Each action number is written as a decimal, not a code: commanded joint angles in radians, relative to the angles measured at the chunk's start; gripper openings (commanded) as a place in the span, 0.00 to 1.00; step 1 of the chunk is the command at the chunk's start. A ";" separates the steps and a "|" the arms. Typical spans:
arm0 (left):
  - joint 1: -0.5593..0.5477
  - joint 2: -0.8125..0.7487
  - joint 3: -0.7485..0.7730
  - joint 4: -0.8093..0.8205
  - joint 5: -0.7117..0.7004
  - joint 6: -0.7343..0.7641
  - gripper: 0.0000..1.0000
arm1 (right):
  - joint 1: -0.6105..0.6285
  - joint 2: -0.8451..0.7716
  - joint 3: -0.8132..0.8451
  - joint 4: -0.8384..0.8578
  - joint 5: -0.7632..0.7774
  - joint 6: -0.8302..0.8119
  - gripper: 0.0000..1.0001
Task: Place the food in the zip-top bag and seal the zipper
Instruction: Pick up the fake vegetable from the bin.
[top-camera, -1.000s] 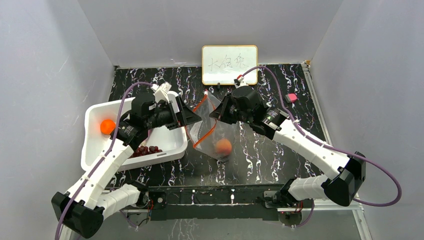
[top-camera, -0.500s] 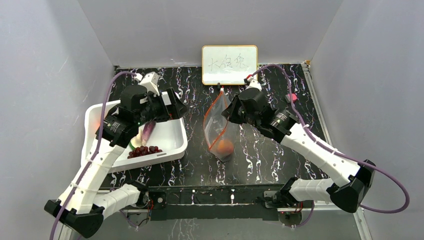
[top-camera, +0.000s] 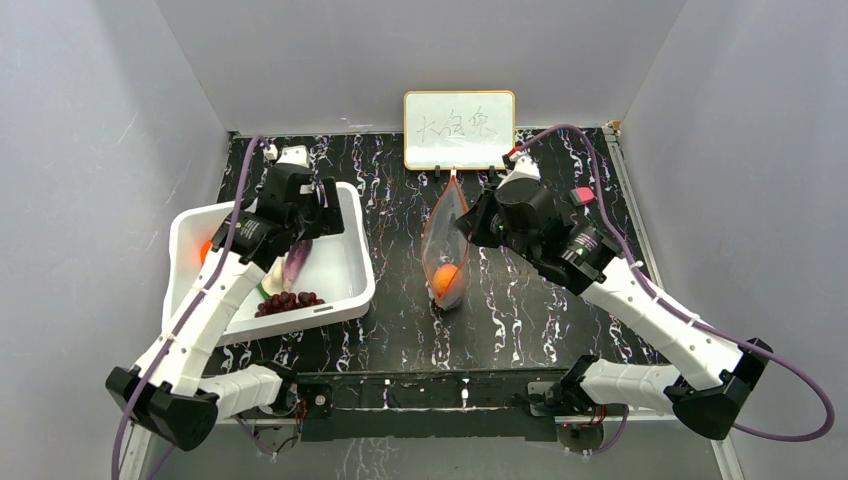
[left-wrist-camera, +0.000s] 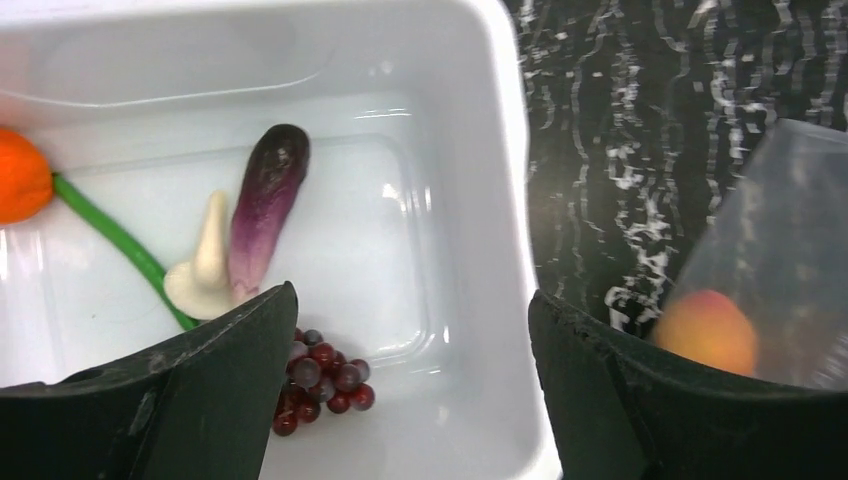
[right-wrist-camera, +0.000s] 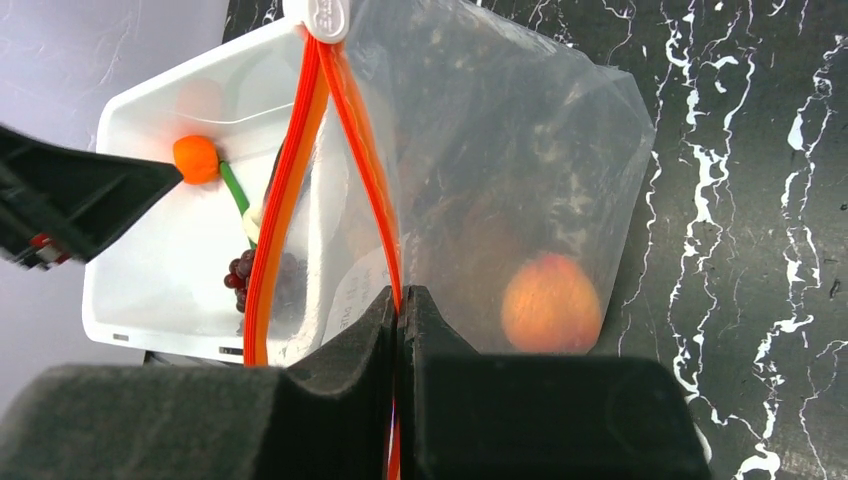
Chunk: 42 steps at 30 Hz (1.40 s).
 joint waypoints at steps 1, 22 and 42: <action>0.061 0.021 -0.049 0.034 -0.082 0.031 0.81 | 0.005 -0.037 0.036 0.025 0.041 -0.040 0.00; 0.362 0.173 -0.355 0.410 0.131 0.107 0.79 | 0.005 -0.038 0.065 0.014 0.049 -0.057 0.00; 0.399 0.389 -0.357 0.574 0.266 0.237 0.81 | 0.006 -0.066 0.072 0.005 0.066 -0.055 0.00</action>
